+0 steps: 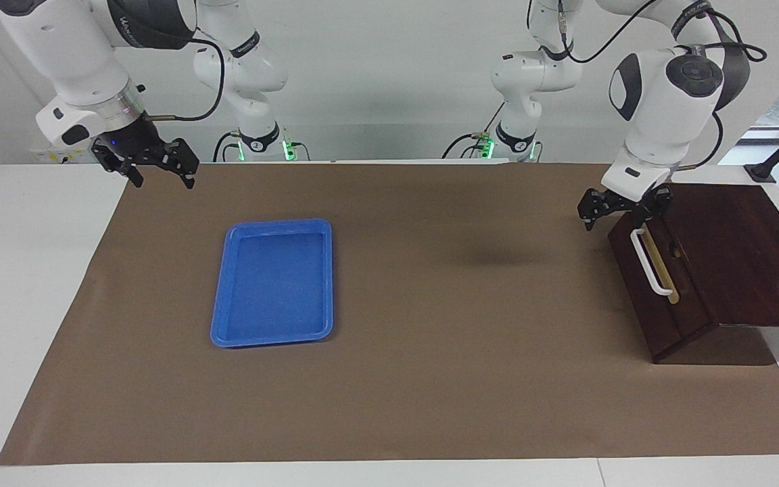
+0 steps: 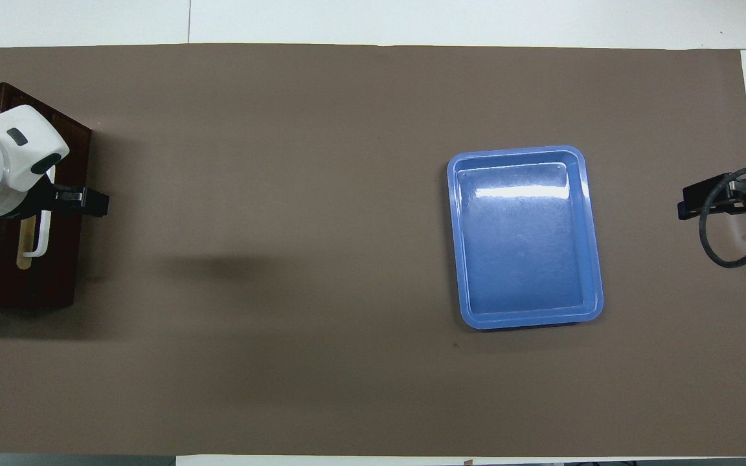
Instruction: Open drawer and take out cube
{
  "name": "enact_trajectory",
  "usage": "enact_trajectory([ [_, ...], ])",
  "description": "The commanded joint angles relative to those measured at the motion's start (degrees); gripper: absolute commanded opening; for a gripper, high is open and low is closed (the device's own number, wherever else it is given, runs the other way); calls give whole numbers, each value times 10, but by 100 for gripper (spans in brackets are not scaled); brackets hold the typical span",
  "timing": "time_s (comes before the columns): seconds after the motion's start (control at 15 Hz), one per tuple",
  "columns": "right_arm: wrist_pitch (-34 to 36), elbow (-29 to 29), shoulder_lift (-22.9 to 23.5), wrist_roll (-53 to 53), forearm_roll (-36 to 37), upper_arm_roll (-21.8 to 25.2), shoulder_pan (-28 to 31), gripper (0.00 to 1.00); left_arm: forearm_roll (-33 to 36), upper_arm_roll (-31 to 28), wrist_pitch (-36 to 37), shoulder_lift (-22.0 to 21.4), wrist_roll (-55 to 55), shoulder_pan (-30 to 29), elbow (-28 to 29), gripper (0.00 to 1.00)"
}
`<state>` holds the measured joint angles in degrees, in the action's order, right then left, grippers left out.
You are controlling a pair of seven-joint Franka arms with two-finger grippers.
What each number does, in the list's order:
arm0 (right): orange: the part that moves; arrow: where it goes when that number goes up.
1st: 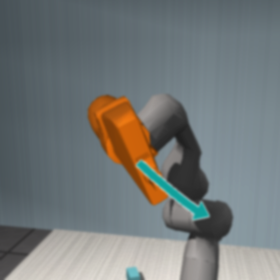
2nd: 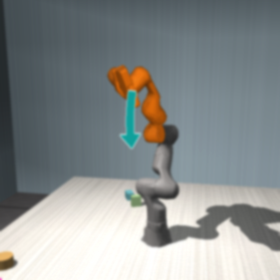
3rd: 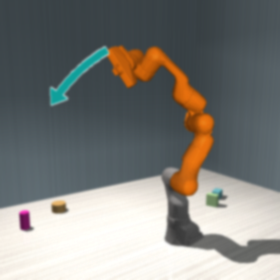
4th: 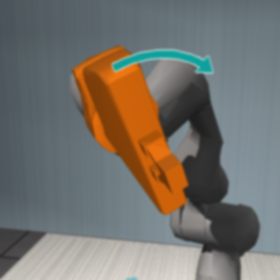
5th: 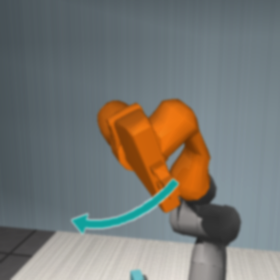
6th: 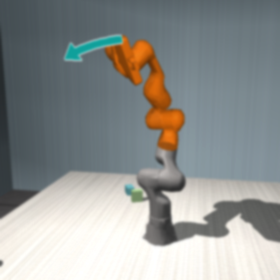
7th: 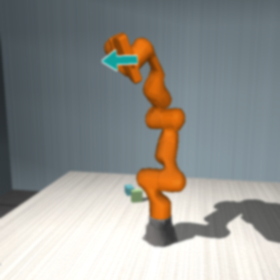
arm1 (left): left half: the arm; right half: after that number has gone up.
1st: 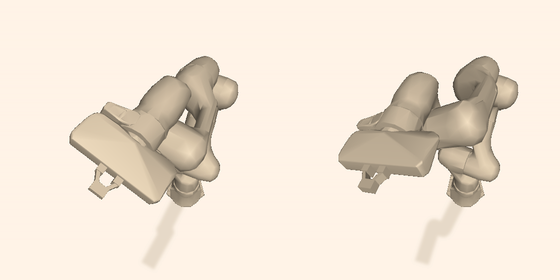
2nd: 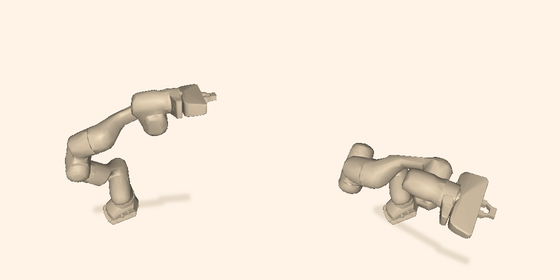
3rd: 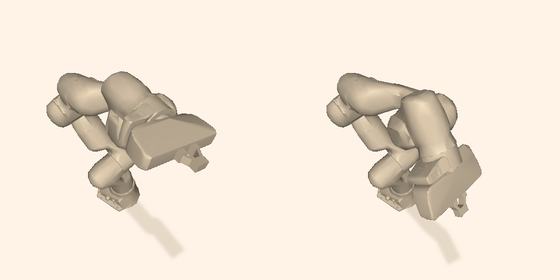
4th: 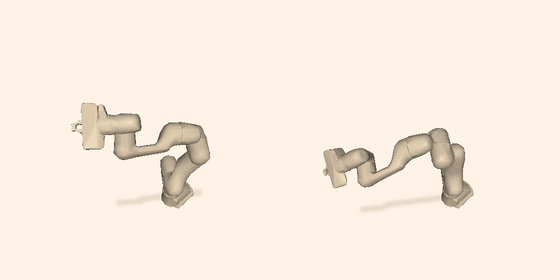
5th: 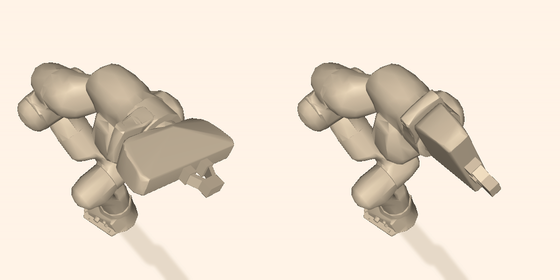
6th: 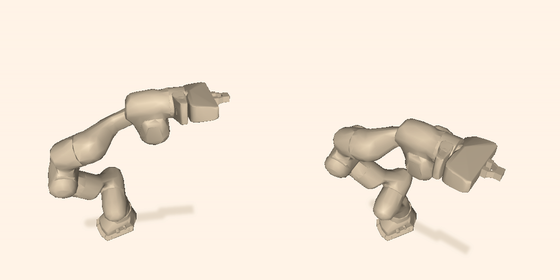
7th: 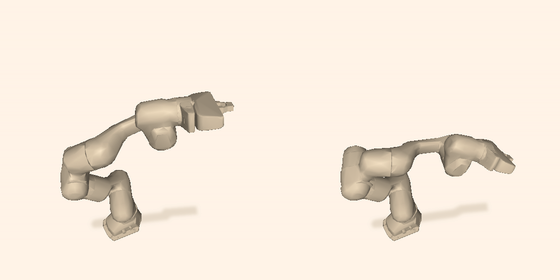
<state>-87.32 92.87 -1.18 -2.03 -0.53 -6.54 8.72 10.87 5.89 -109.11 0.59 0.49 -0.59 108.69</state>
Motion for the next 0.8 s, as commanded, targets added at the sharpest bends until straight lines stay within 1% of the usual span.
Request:
enact_trajectory([
  [0.0, -6, 14, -13, 1, -6, -8, 11, 100, 32, 3, -69, 7, 10, -20, 47, 100],
  [0.27, -6, 14, -13, 1, -6, -8, 11, 100, 46, 3, -106, 36, 10, -31, 57, 100],
  [0.4, -6, 13, -13, 1, -6, -8, 11, 100, 48, 3, -142, 38, 7, -47, 73, 100],
  [0.73, -6, 14, -13, 0, -6, -8, 11, 100, 48, 3, -168, 38, 7, -49, 98, 100],
])
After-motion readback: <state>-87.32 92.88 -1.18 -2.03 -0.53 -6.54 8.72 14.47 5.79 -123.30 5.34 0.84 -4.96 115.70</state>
